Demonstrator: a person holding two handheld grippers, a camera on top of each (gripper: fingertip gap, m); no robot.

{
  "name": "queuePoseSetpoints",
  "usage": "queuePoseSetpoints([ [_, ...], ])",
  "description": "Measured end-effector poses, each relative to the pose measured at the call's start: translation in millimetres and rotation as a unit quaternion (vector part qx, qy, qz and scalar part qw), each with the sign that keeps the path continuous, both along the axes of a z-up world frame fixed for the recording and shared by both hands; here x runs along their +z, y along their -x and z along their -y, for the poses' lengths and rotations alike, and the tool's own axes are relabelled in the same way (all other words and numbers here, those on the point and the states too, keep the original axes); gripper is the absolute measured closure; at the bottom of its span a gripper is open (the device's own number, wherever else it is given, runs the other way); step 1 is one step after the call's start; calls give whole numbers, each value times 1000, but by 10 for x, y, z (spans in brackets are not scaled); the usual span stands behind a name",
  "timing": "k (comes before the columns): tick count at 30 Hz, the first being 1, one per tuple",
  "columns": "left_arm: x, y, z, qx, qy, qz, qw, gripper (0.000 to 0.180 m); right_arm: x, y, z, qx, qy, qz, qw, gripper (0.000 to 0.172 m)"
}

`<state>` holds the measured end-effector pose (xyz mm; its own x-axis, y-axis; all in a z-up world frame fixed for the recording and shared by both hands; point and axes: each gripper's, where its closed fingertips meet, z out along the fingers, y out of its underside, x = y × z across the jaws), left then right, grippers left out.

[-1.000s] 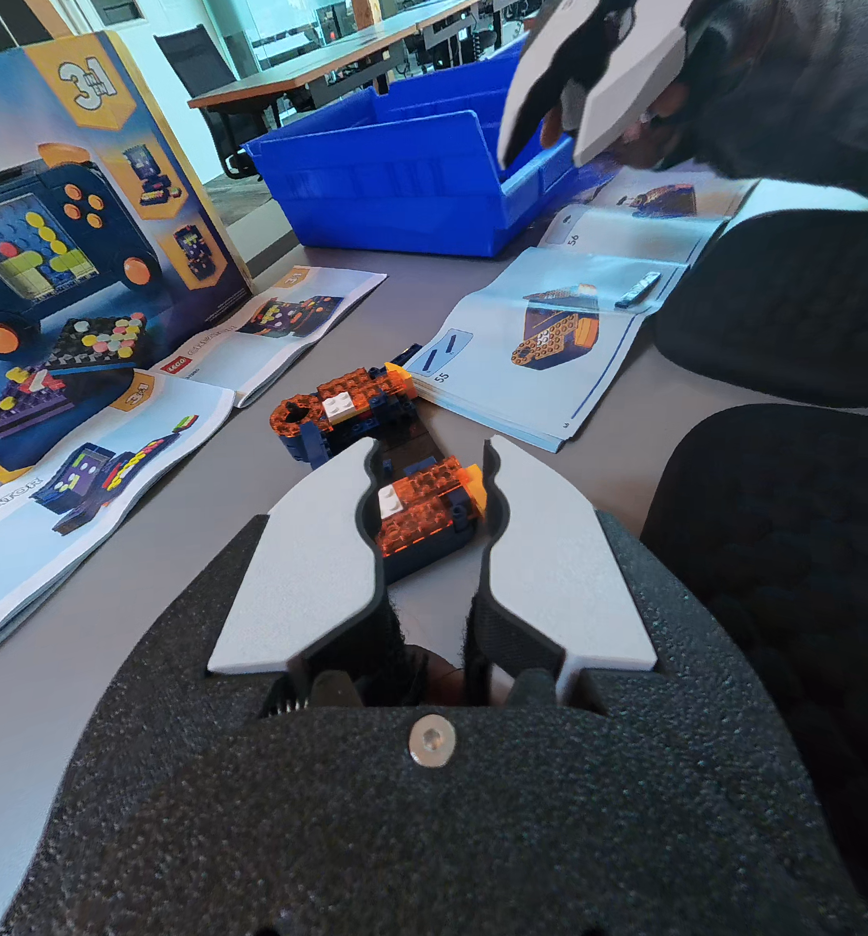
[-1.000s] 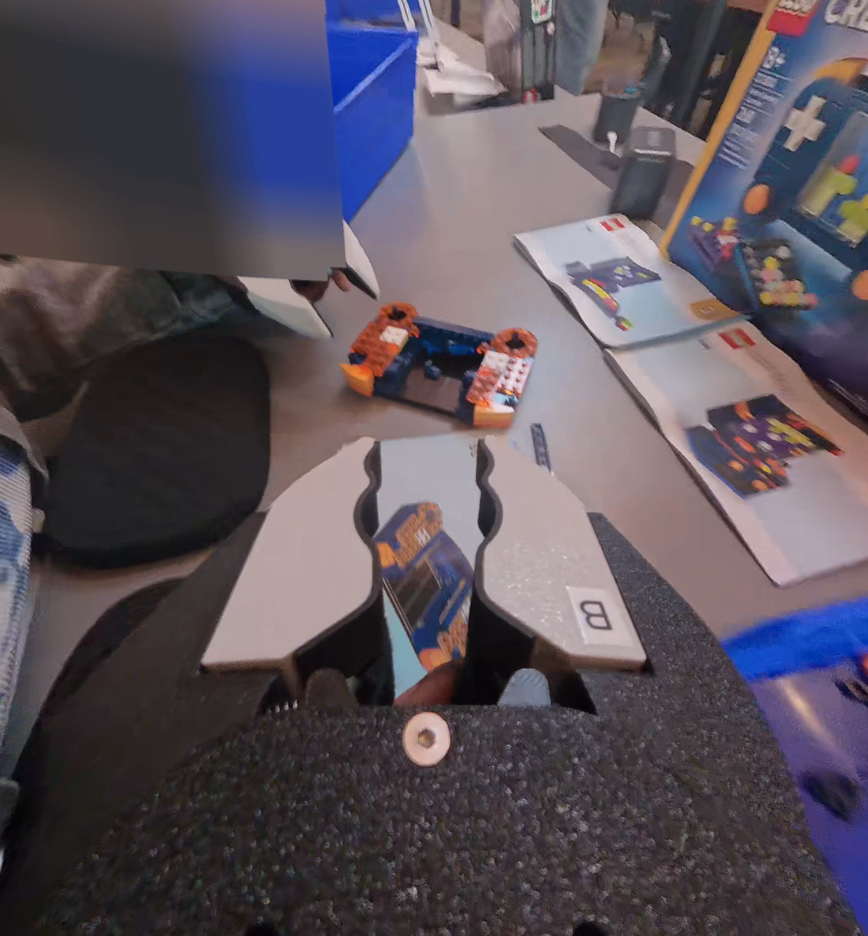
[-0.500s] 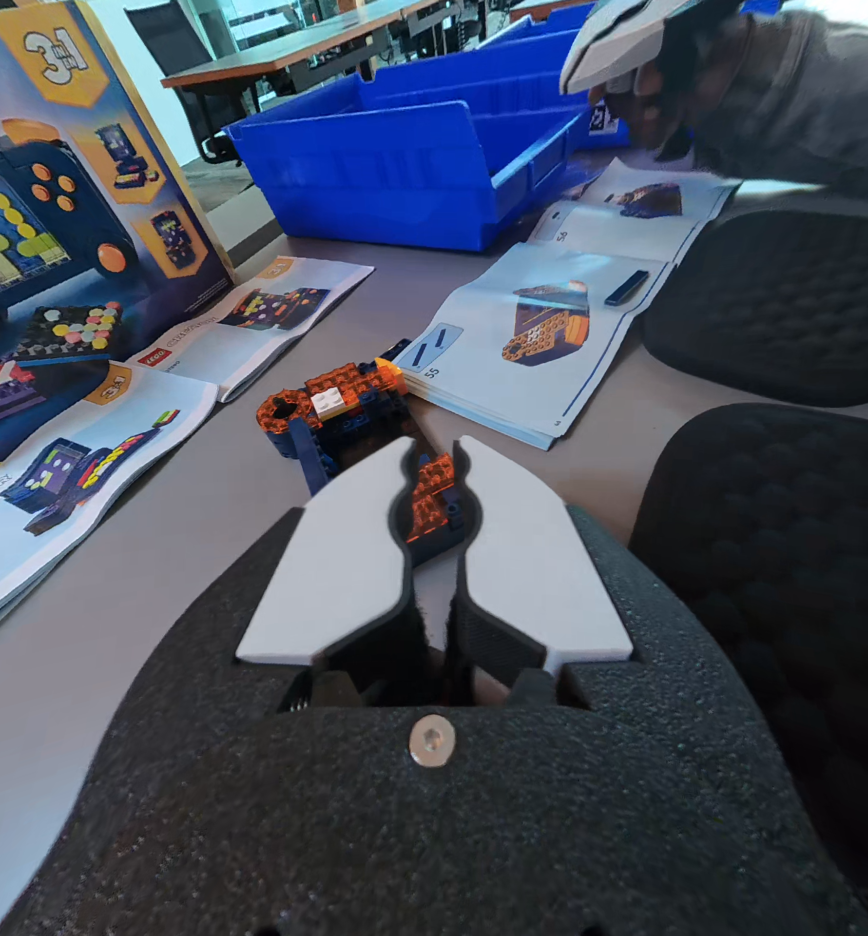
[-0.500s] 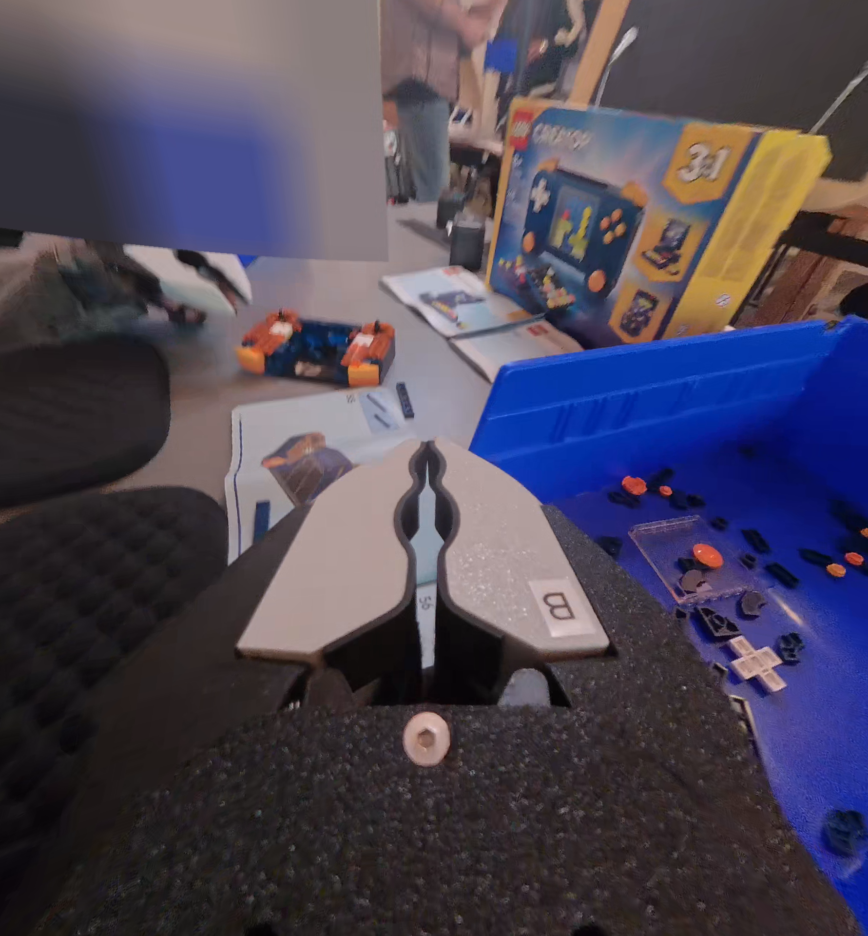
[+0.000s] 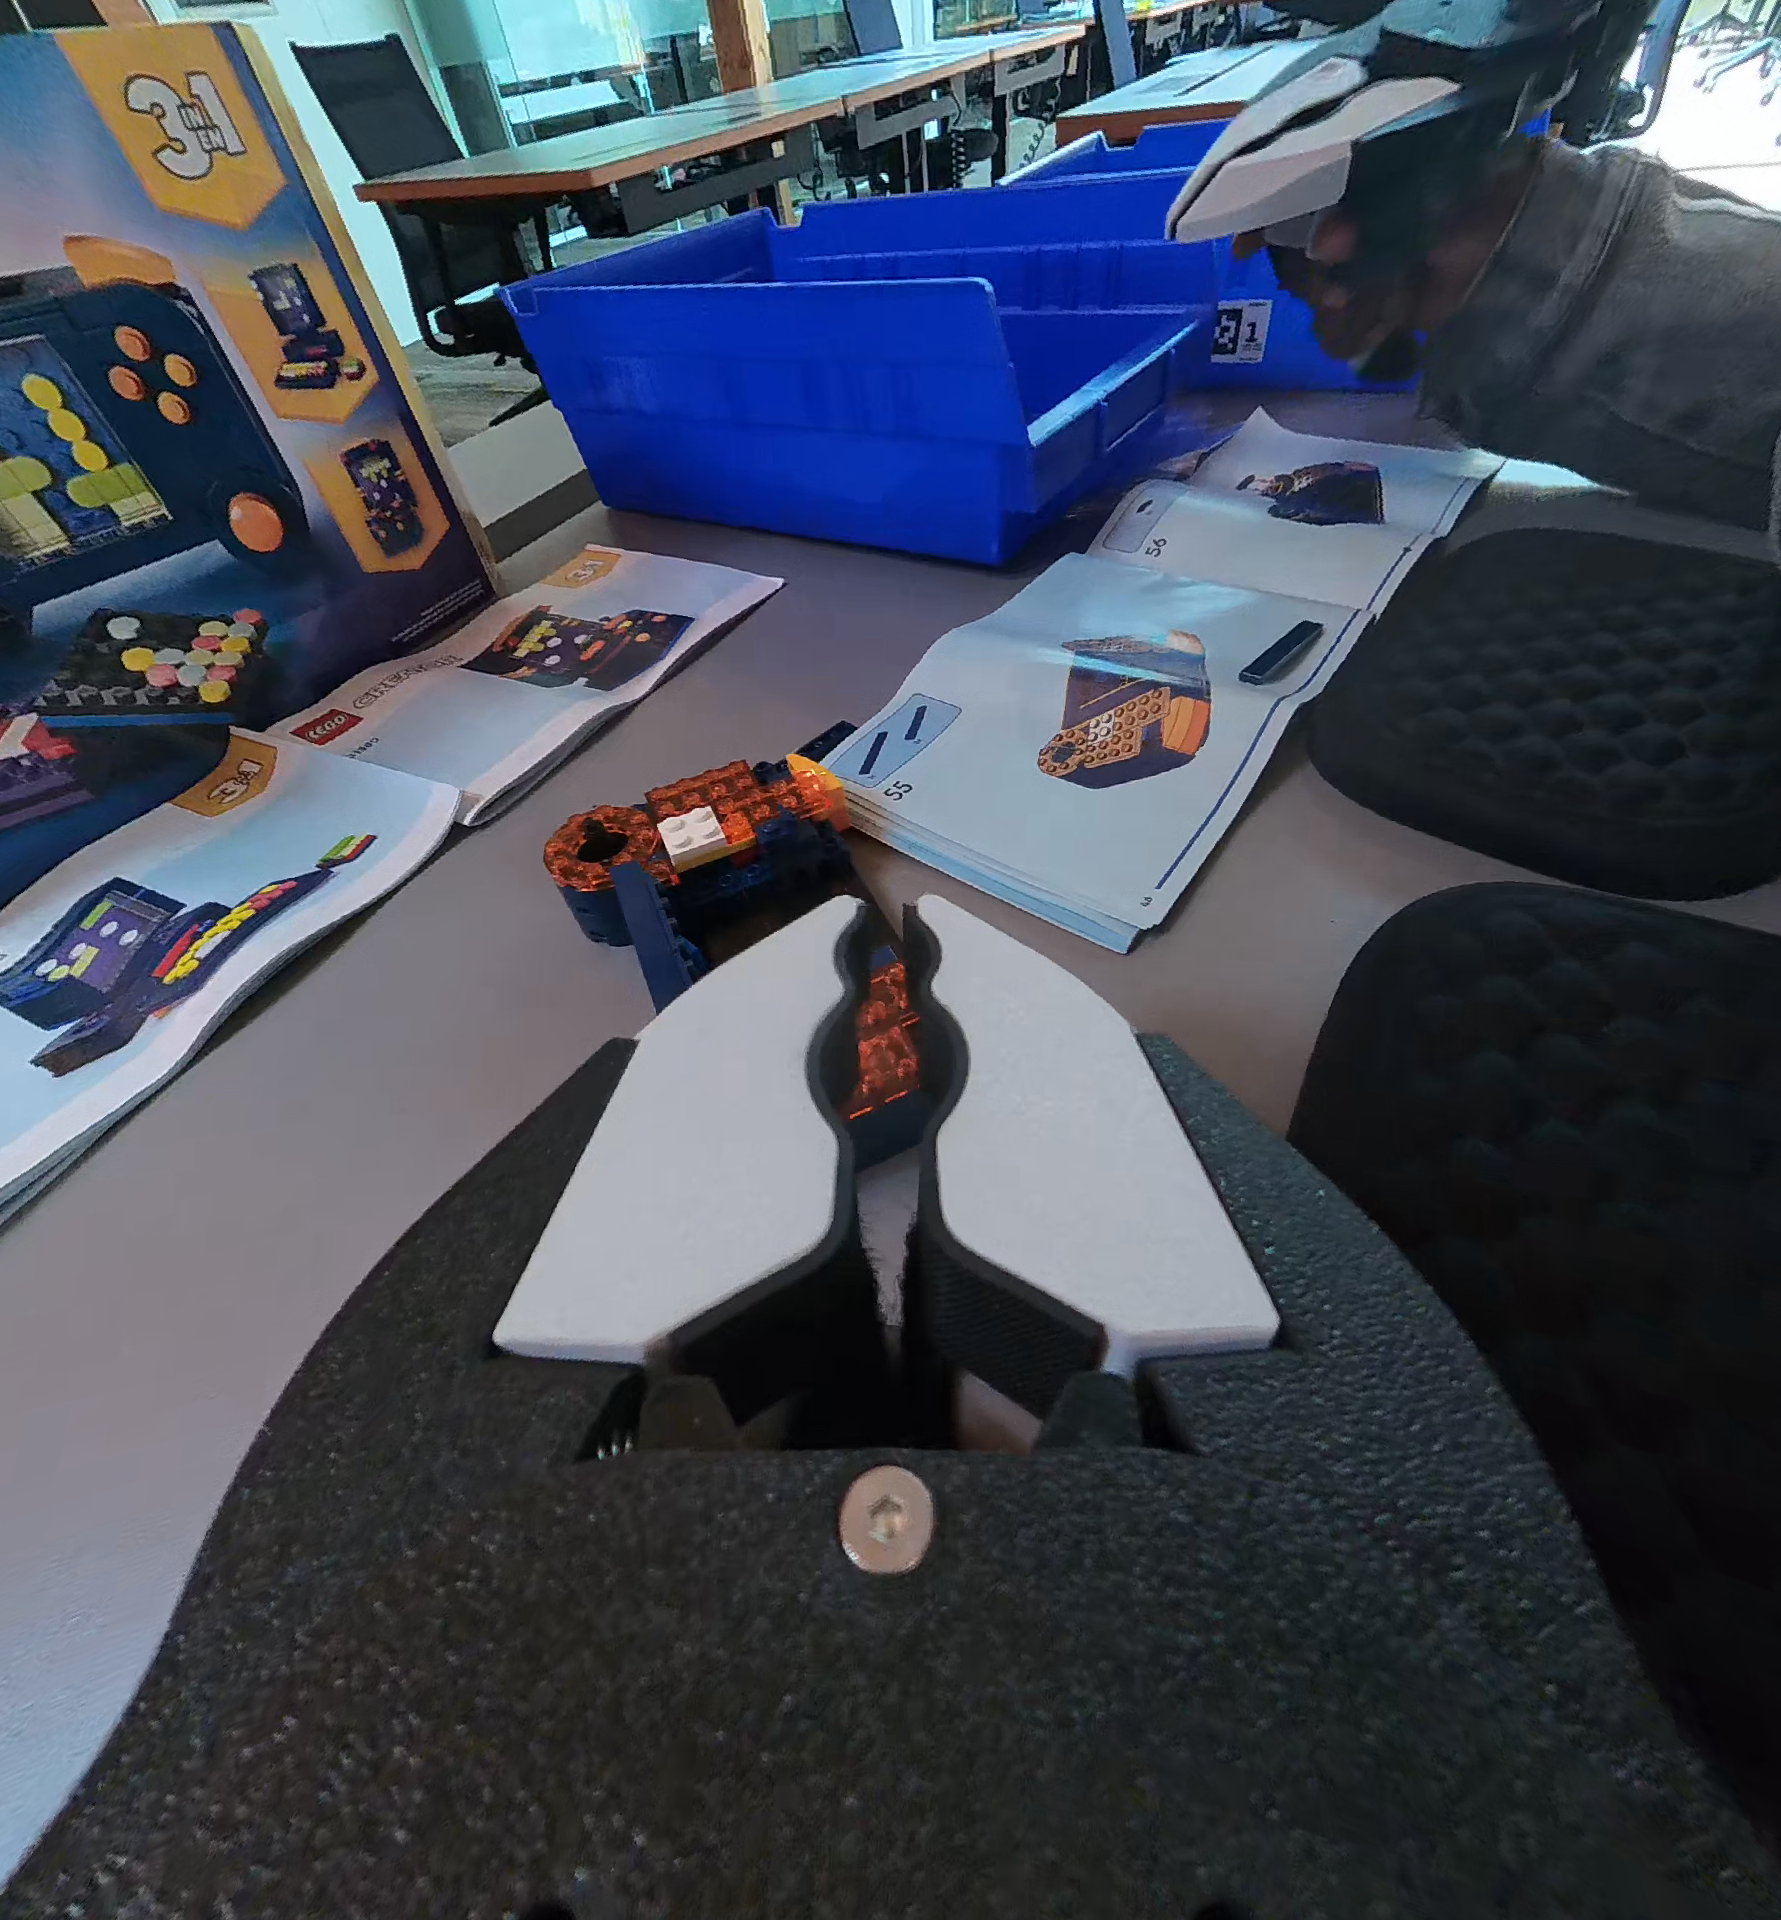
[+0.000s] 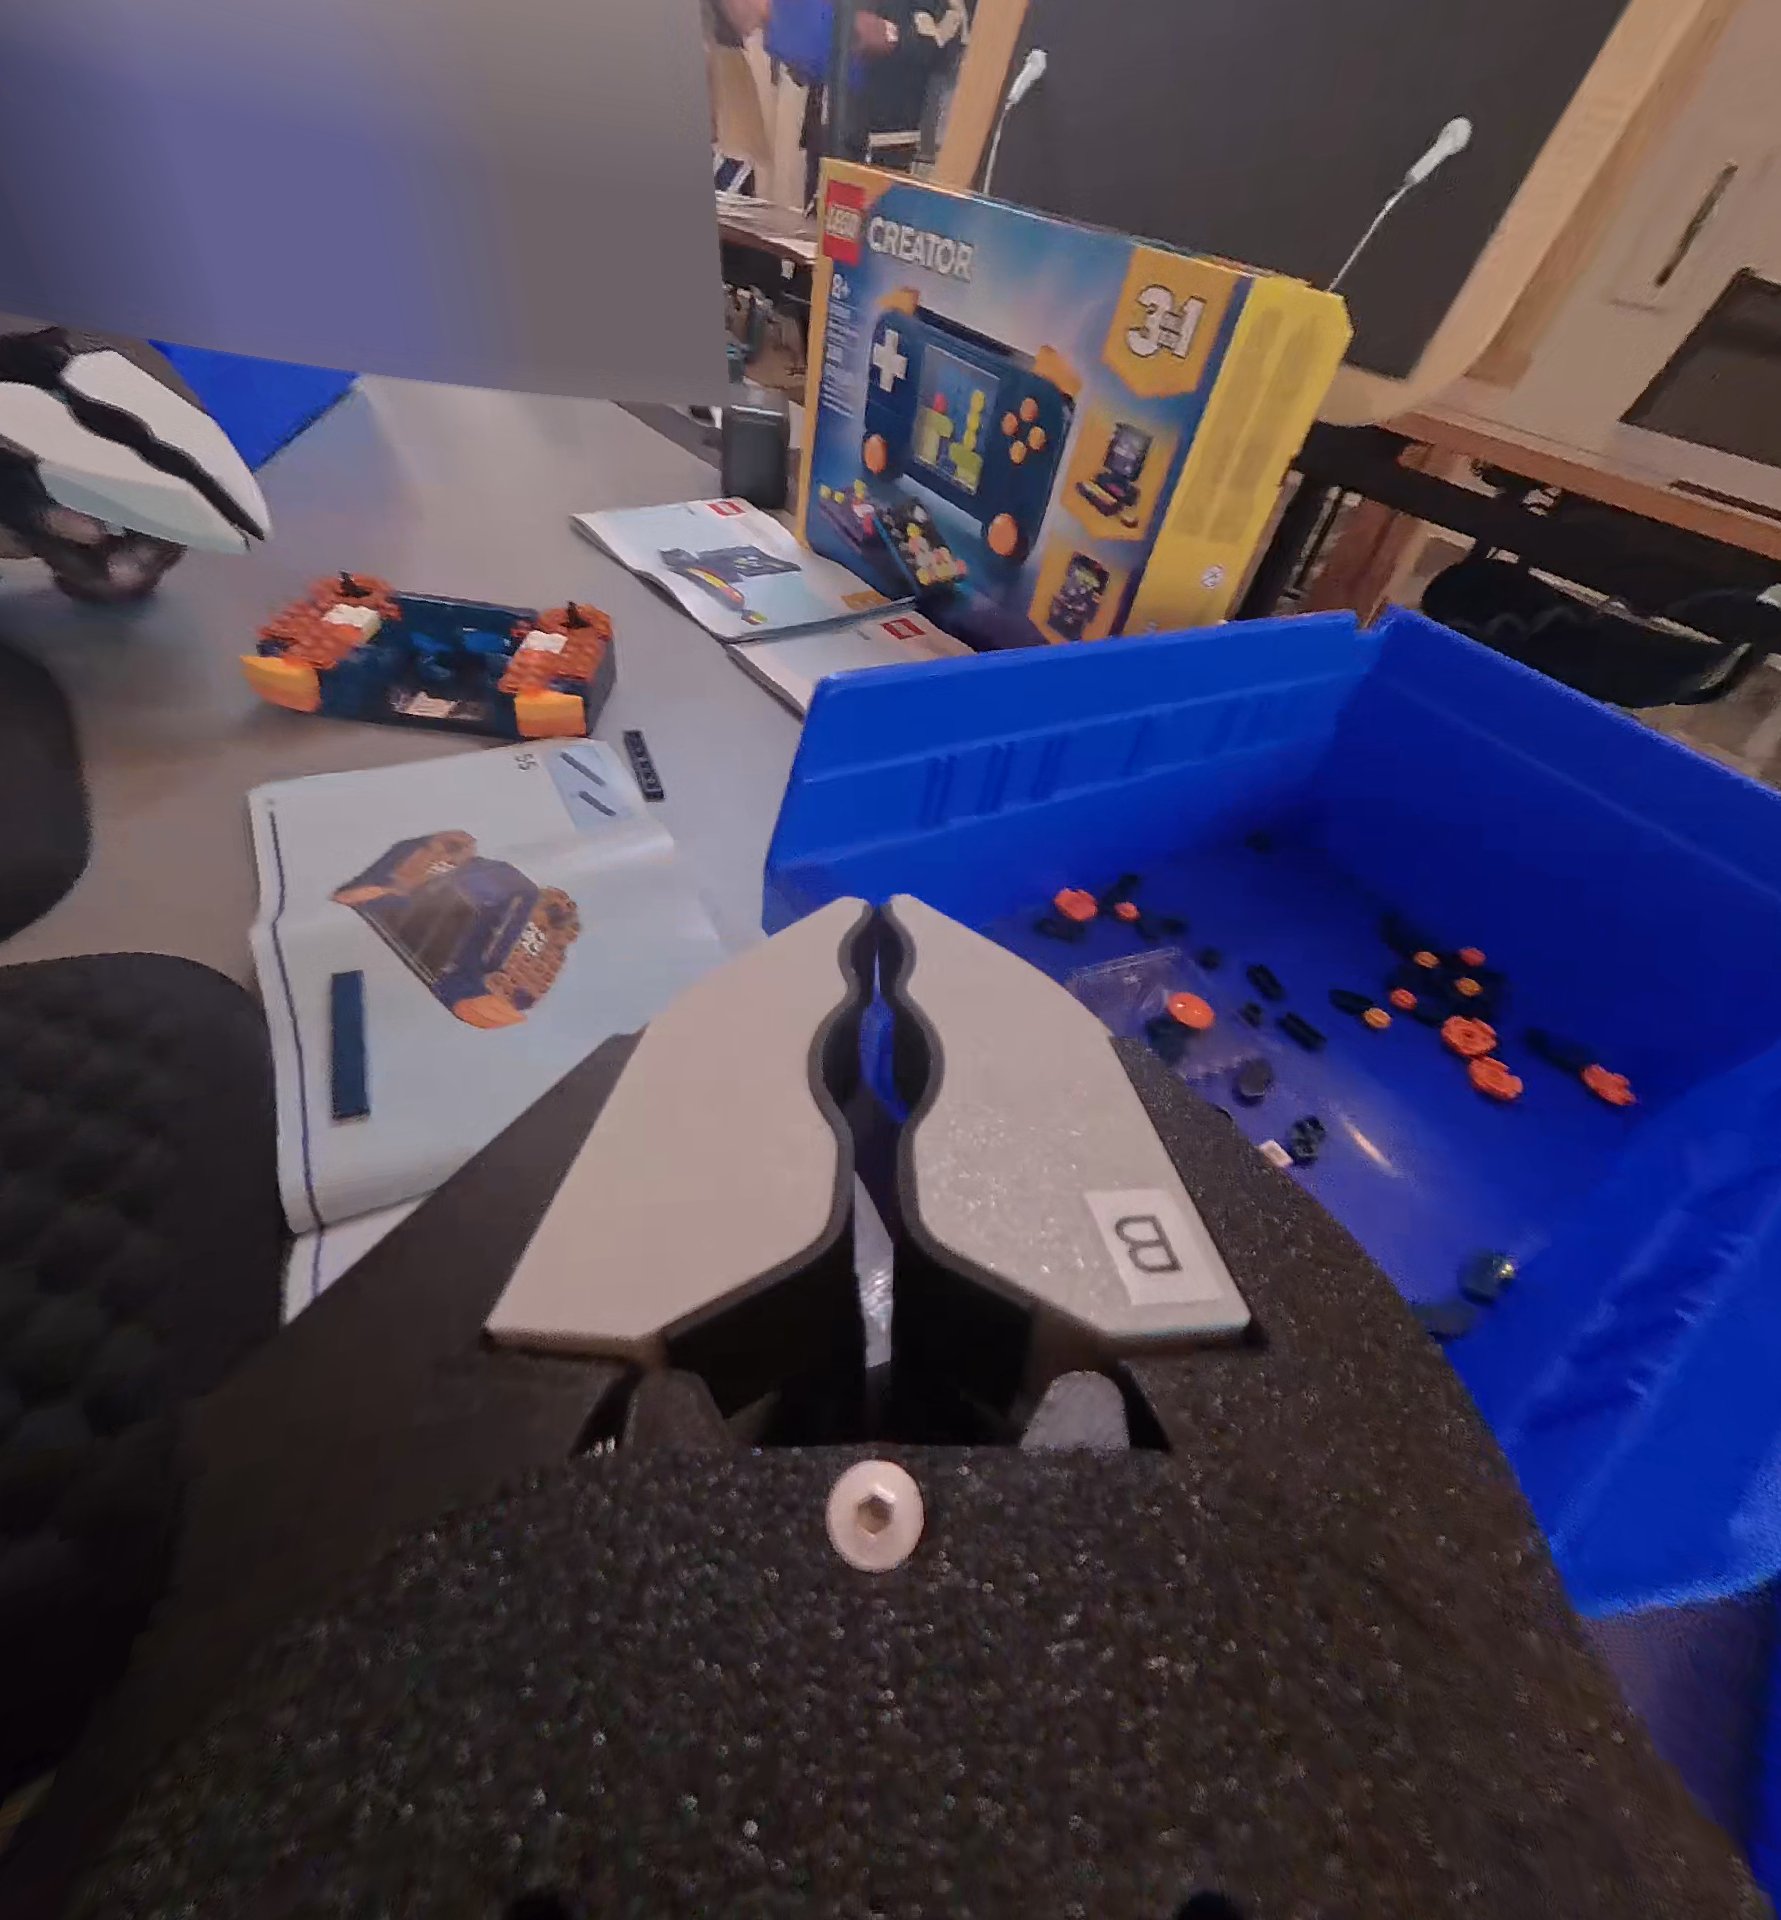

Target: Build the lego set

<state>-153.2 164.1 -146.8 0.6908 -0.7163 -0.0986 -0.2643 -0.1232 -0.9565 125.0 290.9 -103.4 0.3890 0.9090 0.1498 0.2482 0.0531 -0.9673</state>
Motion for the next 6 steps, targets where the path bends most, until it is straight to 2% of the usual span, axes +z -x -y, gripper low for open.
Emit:
queuePoseSetpoints([
  [6,14,23,-14,11,-3,4,1000,177,-7,-115,-104,-30,21,-10,999,172],
])
